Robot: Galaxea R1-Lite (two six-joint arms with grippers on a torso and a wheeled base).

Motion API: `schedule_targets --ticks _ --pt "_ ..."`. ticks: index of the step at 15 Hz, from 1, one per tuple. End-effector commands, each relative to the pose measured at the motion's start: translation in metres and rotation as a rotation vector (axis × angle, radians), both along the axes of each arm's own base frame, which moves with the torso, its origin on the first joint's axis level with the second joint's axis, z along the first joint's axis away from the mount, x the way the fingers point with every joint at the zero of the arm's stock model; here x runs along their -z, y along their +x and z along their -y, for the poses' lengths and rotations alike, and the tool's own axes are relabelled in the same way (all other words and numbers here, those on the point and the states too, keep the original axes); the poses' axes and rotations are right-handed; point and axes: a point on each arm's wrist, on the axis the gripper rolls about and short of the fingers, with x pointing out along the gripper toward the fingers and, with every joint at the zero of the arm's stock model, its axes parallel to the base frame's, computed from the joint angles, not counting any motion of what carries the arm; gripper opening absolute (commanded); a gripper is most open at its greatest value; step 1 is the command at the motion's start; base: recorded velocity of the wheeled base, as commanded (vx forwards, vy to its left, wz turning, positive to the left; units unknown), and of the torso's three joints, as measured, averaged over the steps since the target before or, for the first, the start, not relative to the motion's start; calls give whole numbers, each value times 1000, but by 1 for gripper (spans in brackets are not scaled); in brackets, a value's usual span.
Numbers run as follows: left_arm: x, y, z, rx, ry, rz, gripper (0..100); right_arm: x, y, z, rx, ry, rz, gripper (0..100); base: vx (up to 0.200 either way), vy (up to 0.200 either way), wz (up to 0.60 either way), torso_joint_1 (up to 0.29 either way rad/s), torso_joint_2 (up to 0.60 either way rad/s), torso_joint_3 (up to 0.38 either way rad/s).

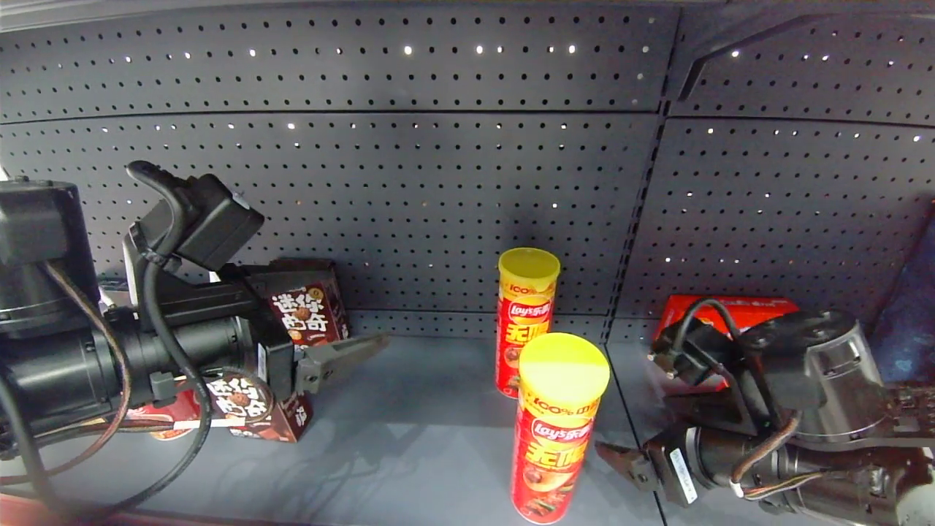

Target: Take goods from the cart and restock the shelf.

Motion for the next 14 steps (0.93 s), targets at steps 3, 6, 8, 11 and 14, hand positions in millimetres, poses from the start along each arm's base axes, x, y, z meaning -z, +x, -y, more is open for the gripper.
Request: schedule_targets --ticks 3,6,8,11,14 --pt "-1 2 -4 -18 0 8 100 13 2 -14 -32 -35 -38 100 0 0 0 0 0 0" --pt "0 2 -4 -20 0 4 100 17 4 -19 -41 -32 -33 100 0 0 0 0 0 0" --pt "1 2 -4 -18 0 2 100 18 2 -20 -49 -34 -35 100 0 0 0 0 0 0" --pt "1 2 -4 -18 1 0 100 19 1 -19 -48 -36 -38 100 0 0 0 0 0 0" --pt "3 2 -5 -17 2 -5 100 19 2 -18 -42 -37 -40 100 0 0 0 0 0 0"
